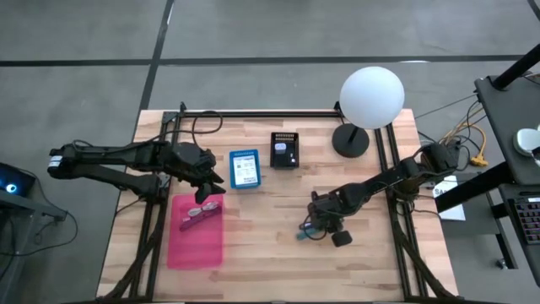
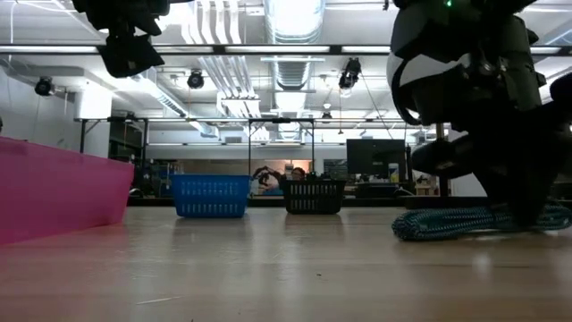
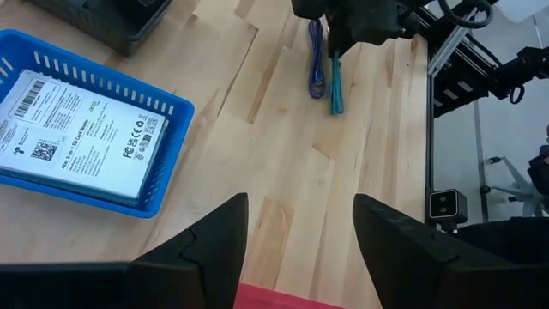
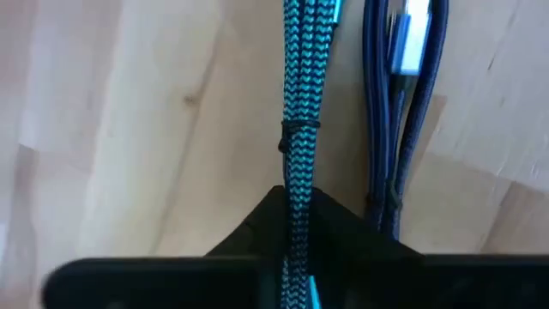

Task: Pick and place items into bin
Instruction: Put the light blue charger cable into the pink bin

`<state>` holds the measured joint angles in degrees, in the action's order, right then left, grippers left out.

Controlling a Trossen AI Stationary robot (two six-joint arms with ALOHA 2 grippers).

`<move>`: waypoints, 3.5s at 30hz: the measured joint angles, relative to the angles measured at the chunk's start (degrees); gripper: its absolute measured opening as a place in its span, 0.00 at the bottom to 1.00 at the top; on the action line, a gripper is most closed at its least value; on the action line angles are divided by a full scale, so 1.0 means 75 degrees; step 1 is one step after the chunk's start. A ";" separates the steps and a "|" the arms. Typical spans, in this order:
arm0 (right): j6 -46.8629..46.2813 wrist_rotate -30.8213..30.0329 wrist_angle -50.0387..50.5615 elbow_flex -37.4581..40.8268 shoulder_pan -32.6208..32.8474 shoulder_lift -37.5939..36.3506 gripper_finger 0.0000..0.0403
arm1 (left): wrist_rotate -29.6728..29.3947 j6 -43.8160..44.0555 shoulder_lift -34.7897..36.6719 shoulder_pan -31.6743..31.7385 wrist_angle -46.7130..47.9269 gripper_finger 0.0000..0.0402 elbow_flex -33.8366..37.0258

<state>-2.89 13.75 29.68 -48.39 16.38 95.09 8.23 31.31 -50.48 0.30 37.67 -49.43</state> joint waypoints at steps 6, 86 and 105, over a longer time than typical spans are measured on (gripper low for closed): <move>-0.0014 0.0039 -0.0101 -0.0467 -0.0014 0.0000 0.04 | 0.0000 -0.0003 0.0000 0.0000 -0.0001 0.49 0.0000; -0.2114 -0.1252 -0.6216 -0.0745 -0.1818 -0.0015 0.30 | 0.0568 -0.1311 -0.0809 -0.0006 -0.3901 0.06 -0.0040; -0.2638 -0.1147 -0.5765 -0.0745 -0.1821 -0.0020 0.35 | 0.0661 0.0286 -0.0397 -0.0006 0.2514 0.06 0.0022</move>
<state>-22.68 5.15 -13.56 -53.98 2.72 94.94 13.19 33.46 -53.46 0.25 56.53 -49.26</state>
